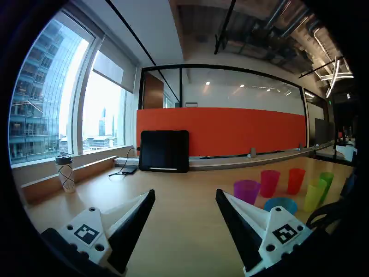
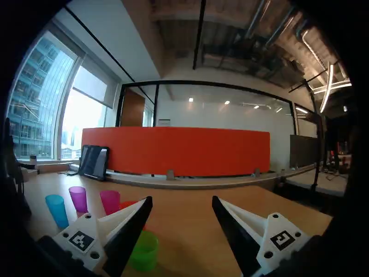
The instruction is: Pour water
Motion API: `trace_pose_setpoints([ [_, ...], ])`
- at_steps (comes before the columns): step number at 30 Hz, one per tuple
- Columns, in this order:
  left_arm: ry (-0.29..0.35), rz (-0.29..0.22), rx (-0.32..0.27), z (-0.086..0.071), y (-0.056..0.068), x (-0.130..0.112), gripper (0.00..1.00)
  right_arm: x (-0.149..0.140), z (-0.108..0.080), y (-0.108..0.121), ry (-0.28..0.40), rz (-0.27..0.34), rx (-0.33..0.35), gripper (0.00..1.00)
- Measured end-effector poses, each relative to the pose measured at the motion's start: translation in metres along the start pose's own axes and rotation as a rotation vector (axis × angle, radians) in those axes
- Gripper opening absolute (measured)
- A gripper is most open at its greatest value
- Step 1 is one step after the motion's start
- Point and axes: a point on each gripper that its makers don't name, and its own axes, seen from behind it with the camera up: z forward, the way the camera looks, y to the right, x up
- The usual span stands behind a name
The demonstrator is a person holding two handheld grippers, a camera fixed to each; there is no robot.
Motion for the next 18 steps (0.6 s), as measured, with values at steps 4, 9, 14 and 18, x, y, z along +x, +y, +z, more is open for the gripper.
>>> trace_pose_setpoints([
  [4, 0.0, 0.0, 0.0, 0.0, 0.0, 0.0, 0.98, -0.01, 0.0, 0.001, -0.016, 0.016, -0.002, 1.0],
  [9, 0.0, 0.0, 0.0, 0.0, 0.001, 0.0, 0.98, -0.016, 0.002, 0.003, -0.026, 0.027, -0.007, 1.0],
  [14, 0.0, 0.0, 0.0, 0.0, 0.001, 0.0, 0.98, -0.02, 0.003, 0.004, -0.036, 0.024, -0.011, 1.0],
  [18, 0.0, 0.0, 0.0, 0.0, 0.001, 0.0, 0.98, -0.026, 0.004, 0.004, -0.049, 0.025, -0.012, 1.0],
])
